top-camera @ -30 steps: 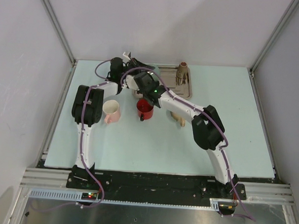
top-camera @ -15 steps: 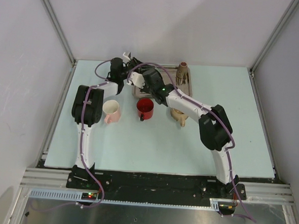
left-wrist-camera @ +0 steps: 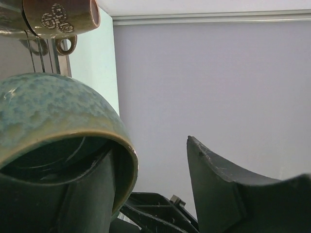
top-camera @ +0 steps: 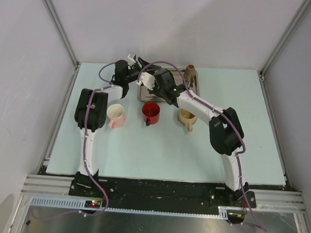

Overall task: Turn the mug right side up
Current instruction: Turn over the cup on the tray.

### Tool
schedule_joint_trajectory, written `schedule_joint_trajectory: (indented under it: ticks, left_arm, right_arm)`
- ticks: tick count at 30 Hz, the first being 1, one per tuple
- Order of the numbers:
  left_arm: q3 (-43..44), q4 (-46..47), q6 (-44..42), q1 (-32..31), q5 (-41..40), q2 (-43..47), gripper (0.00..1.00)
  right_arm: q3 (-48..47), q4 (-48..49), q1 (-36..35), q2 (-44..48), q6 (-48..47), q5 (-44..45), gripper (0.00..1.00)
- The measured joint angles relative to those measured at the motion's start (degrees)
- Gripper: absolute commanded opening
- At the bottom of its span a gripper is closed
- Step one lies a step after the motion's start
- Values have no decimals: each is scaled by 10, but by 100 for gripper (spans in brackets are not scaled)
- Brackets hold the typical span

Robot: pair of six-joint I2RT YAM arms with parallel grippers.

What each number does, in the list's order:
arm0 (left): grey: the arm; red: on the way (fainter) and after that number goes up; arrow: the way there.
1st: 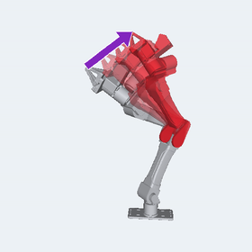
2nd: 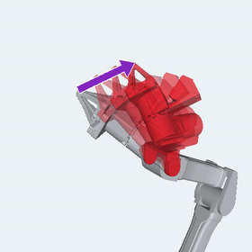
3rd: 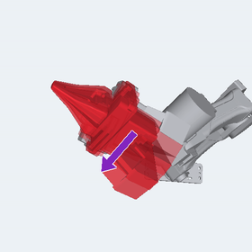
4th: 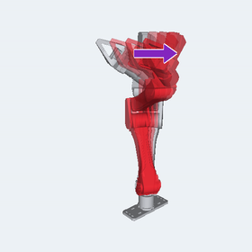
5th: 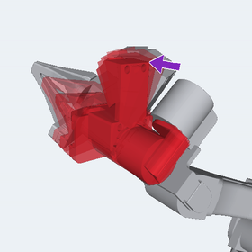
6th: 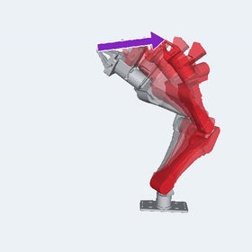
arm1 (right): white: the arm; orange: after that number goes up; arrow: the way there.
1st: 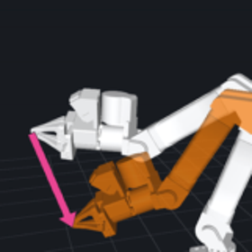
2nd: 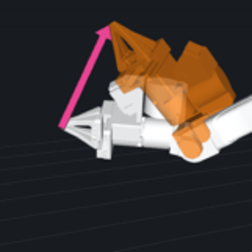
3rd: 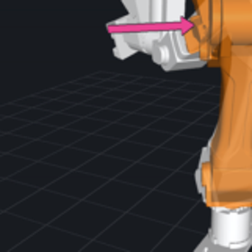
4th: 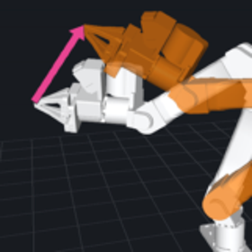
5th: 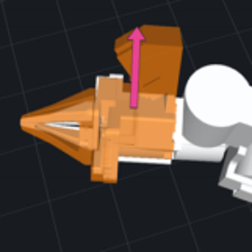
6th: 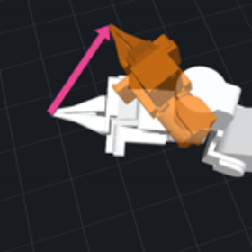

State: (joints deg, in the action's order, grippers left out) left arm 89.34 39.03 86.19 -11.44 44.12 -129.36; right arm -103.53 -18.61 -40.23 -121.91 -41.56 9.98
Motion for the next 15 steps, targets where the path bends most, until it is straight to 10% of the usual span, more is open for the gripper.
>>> schedule_joint_trajectory:
  ticks: [15]
  left_arm:
    - [0,31,12,5,1,0,92]
  right_arm:
    - [-5,-8,17,0,25,-24,0]
